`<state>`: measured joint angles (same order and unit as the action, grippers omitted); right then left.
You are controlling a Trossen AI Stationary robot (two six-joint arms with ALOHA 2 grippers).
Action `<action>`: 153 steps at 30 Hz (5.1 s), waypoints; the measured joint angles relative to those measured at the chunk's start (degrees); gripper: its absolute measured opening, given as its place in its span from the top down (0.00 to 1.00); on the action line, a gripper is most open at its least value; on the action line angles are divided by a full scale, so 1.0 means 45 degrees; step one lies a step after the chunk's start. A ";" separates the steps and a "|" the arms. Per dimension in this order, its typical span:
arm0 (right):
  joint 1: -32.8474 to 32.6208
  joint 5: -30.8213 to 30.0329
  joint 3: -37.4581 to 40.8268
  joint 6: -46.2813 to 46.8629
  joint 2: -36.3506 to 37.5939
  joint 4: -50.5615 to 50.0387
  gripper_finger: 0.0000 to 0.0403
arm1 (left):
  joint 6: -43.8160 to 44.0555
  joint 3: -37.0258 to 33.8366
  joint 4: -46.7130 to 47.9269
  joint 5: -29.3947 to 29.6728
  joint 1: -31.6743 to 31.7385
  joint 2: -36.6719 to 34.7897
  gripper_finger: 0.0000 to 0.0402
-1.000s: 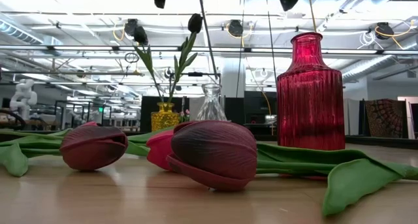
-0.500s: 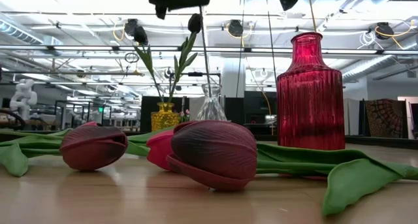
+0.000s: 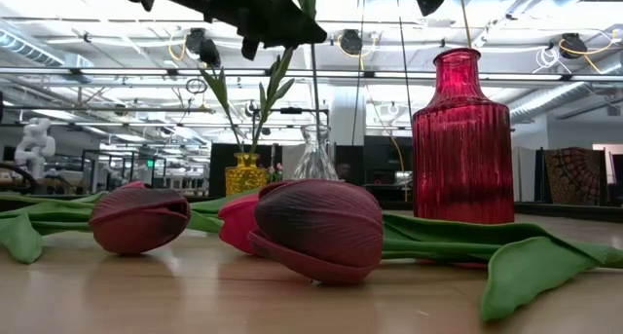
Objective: Sort flowers into vase by color
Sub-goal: Put the top red tulip into the transparent vase, then put the left red tulip into the transparent vase
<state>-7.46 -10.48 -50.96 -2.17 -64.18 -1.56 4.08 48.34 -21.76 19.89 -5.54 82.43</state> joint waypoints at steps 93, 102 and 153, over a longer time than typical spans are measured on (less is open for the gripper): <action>-0.0005 0.0008 -0.0013 0.0000 -0.0010 -0.0063 0.63 | 1.1975 0.0000 1.7133 0.1806 -0.5956 0.0447 0.56; -0.0005 0.0010 -0.0015 0.0000 -0.0010 -0.0087 0.63 | 1.4681 -0.0721 1.6398 0.2111 -0.6591 0.0442 0.56; -0.0004 0.0008 -0.0010 0.0000 -0.0010 0.0000 0.63 | 0.9716 0.1027 1.6034 0.6163 -0.5265 -0.4235 0.95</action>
<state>-7.48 -10.44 -51.00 -2.17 -64.23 -1.56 47.80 52.96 50.39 47.62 -29.23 63.38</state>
